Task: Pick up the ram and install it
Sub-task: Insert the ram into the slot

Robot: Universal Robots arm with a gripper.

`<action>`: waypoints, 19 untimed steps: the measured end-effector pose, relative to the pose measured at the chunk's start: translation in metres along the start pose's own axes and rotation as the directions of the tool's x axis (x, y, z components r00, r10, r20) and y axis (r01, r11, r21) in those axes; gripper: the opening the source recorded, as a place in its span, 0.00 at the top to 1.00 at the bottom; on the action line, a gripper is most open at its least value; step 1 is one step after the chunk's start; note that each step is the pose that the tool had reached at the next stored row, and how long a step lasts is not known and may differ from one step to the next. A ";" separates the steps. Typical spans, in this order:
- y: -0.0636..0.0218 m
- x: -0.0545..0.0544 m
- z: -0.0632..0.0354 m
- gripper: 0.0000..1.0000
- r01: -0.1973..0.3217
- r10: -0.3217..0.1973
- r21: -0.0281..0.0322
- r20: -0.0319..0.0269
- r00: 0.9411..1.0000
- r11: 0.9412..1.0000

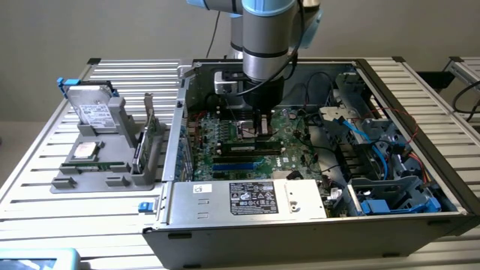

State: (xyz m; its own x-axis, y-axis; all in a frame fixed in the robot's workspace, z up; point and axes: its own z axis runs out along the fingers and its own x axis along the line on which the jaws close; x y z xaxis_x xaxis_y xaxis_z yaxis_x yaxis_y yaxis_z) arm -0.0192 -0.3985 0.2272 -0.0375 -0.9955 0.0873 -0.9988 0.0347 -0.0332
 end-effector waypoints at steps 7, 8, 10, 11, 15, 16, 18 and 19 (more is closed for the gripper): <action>0.0003 0.000 0.0001 0.87 -0.001 0.001 0.004 0.000 1.000 1.000; 0.0004 0.000 0.0001 0.87 0.000 0.000 0.005 0.000 1.000 1.000; 0.0008 0.000 0.0001 0.87 -0.001 0.001 0.005 0.000 1.000 1.000; 0.0009 0.000 0.0001 0.87 -0.001 0.001 0.005 0.000 1.000 1.000; 0.0014 0.000 0.0002 0.87 0.000 0.000 0.006 0.000 1.000 1.000; 0.0016 0.000 0.0003 0.87 0.000 0.000 0.006 0.000 1.000 1.000; 0.0018 0.000 0.0004 0.87 0.000 0.000 0.006 0.000 1.000 1.000; 0.0020 0.000 0.0004 0.87 0.000 0.000 0.007 0.000 1.000 1.000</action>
State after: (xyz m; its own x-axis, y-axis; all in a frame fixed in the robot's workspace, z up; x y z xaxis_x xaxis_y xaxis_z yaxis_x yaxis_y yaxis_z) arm -0.0211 -0.3983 0.2267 -0.0376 -0.9955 0.0871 -0.9986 0.0342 -0.0399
